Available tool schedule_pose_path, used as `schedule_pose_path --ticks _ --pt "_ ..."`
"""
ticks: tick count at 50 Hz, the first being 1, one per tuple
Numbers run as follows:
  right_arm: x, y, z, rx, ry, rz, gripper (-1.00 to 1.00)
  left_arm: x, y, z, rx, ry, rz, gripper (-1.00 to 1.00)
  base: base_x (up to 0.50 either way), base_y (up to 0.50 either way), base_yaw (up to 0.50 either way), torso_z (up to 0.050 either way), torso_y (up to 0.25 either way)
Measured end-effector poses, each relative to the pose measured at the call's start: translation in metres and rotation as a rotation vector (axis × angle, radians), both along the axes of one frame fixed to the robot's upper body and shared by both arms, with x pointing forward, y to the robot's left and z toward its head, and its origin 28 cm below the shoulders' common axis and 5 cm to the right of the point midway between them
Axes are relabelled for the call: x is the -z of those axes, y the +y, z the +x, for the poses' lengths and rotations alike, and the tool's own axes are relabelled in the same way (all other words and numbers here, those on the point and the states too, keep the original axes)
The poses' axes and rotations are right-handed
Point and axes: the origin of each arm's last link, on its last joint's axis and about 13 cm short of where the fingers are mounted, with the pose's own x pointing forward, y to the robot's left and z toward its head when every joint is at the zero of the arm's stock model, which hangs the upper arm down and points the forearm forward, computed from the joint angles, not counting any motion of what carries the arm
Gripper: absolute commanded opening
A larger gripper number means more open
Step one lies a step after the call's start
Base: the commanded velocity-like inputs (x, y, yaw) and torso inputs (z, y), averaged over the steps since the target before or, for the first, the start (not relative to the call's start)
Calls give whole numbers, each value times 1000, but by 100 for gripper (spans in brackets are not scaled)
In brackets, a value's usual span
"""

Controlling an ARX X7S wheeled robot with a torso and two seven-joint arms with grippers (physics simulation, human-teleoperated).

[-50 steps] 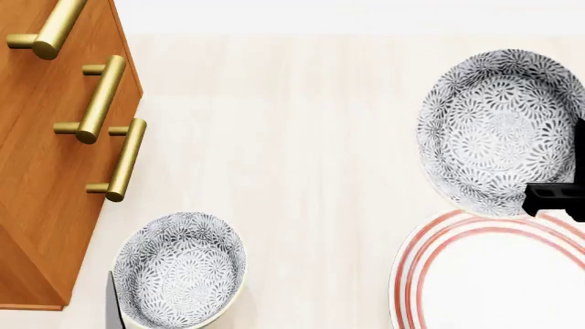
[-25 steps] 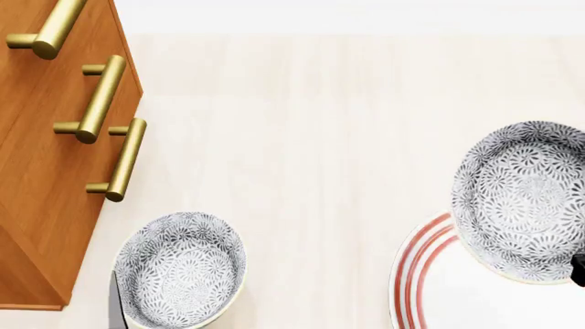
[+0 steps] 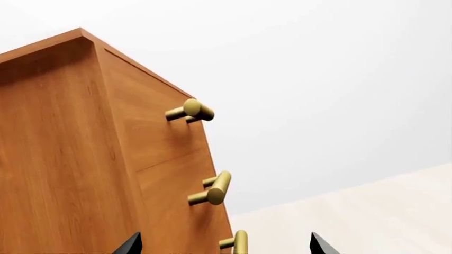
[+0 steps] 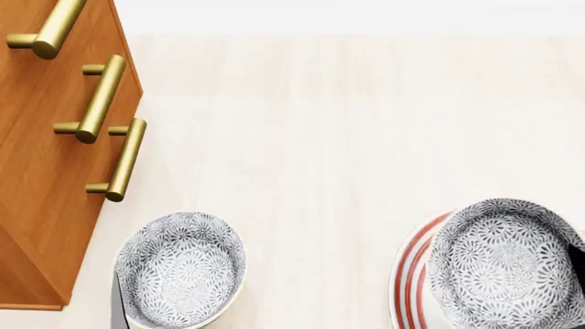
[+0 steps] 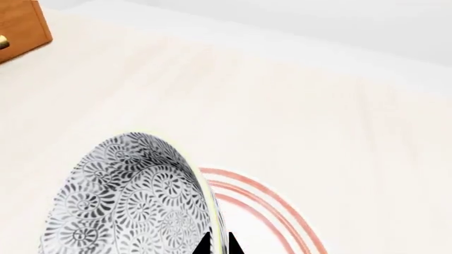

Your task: Pick up the bowl and put it in the front on the plate.

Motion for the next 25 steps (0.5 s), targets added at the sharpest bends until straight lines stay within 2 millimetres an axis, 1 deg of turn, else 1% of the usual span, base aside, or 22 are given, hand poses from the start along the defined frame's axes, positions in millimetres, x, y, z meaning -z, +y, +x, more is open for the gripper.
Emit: schedule_pose_path --ticks 25 --pt "15 -1 0 8 33 -15 -100 1 0 0 3 5 2 100 0 0 0 0 0"
